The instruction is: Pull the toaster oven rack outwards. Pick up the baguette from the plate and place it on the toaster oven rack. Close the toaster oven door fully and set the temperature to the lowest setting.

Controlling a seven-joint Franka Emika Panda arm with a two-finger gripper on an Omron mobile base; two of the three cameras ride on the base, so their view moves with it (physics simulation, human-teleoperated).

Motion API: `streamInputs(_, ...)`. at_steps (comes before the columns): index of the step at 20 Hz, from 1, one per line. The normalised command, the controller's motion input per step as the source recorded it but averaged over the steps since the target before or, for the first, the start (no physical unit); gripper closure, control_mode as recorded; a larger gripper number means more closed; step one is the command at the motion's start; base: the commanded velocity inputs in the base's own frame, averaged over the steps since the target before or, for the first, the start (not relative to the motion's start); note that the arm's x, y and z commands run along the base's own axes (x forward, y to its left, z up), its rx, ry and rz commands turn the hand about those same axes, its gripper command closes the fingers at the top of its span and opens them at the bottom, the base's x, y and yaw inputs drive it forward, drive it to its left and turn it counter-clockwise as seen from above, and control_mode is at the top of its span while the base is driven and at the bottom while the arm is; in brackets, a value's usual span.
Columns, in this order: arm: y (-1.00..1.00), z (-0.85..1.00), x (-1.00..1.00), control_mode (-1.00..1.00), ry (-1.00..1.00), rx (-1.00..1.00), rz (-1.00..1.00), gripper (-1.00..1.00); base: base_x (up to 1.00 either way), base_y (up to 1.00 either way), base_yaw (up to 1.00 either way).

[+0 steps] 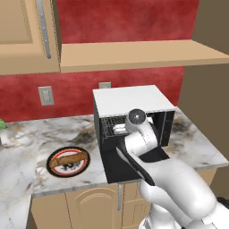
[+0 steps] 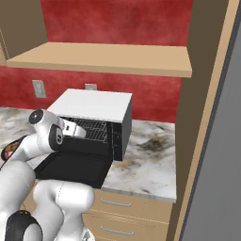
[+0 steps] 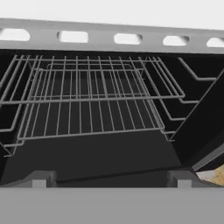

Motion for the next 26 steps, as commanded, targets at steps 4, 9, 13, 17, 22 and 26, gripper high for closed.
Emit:
streamInputs(4, 0.00, -0.24, 0.29, -1.00, 0.00, 0.00, 0.00, -1.00, 0.00, 0.00, 0.00)
streamInputs(9, 0.00, -0.44, 0.21, -1.00, 0.00, -0.06, 0.00, -1.00, 0.00, 0.00, 0.00)
streamInputs(13, 0.01, -0.32, 0.16, -1.00, 0.00, -0.04, 0.00, -1.00, 0.00, 0.00, 0.00)
streamInputs(17, 0.00, -0.07, 0.18, -1.00, -0.01, 0.00, 0.00, -1.00, 0.00, 0.00, 0.00)
streamInputs(22, 0.00, 0.00, 0.25, -1.00, 0.00, 0.00, 0.00, -1.00, 0.00, 0.00, 0.00)
streamInputs(26, 0.00, -0.08, 0.27, -1.00, 0.00, 0.00, 0.00, -1.00, 0.00, 0.00, 0.00)
